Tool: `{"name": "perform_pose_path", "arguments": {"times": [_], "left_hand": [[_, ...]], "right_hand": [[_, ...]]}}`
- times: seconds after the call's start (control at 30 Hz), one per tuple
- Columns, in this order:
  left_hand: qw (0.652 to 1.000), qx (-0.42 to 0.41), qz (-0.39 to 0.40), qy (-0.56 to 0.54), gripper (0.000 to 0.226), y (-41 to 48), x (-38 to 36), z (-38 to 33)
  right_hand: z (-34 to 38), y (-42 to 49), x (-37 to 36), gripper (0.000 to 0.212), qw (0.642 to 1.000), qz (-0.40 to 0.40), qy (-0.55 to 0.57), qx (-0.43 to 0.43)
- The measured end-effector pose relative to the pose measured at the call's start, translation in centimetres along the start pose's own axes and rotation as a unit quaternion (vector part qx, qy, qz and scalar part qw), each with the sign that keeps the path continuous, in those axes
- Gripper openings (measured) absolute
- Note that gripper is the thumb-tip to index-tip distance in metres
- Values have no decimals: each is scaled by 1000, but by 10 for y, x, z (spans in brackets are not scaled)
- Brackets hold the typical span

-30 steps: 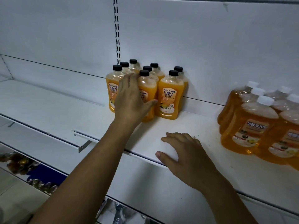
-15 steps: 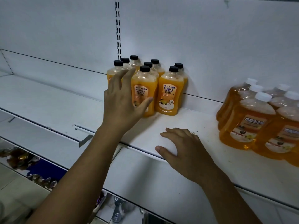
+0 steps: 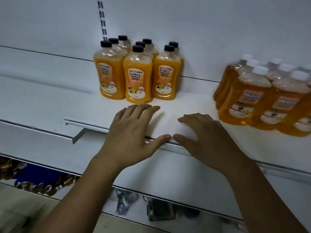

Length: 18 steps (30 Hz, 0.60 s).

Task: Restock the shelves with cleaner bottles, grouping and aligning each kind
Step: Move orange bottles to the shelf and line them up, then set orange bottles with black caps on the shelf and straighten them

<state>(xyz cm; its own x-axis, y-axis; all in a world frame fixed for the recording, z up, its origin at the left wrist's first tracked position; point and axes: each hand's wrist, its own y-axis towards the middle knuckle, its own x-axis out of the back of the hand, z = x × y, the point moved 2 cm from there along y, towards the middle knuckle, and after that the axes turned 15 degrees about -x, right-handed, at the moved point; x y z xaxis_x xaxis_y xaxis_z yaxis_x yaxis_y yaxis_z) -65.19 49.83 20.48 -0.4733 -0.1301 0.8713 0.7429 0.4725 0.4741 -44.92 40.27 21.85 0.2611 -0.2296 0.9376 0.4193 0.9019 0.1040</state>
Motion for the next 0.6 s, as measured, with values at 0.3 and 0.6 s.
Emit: {"name": "perform_pose_path", "arguments": {"times": [0.3,0.6], "left_hand": [[989,-131,27,-56,83,30,-41,-130],[962,-252,43,-97,76,55,-88,-347]], "right_hand": [[-119,-115,54,66,991,-84,17,-107],[-308,-278,110,61,956,-141,30,-257]]}}
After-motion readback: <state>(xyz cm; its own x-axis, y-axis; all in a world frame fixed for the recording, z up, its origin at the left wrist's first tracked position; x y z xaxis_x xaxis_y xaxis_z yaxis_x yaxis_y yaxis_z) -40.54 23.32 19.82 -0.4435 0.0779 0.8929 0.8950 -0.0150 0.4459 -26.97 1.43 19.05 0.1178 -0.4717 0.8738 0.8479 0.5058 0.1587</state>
